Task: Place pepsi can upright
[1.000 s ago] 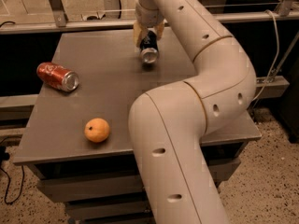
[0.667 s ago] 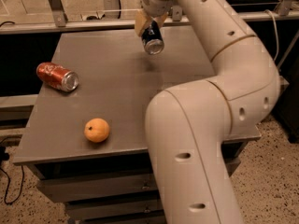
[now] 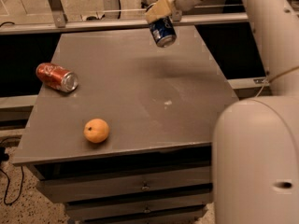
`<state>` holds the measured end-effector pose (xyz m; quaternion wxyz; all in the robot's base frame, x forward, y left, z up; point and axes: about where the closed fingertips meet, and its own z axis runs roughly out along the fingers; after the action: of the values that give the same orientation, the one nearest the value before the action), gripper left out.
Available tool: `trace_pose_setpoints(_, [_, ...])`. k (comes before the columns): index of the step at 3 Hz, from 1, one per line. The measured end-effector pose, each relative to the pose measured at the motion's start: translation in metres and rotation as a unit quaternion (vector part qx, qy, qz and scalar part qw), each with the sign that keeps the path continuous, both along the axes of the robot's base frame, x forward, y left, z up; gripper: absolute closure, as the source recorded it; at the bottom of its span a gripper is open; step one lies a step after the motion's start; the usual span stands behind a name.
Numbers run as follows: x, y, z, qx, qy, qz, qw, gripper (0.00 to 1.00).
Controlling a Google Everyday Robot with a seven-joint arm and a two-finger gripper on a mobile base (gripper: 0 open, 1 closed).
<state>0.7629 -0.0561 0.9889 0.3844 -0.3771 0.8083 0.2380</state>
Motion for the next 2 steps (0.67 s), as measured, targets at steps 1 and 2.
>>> trace_pose_setpoints(1, [-0.033, -0.028, 0.012, 0.081, -0.042, 0.056, 0.9942, 1.0])
trace_pose_setpoints(2, [-0.071, -0.046, 0.012, 0.147, -0.08, 0.11, 0.9797, 1.0])
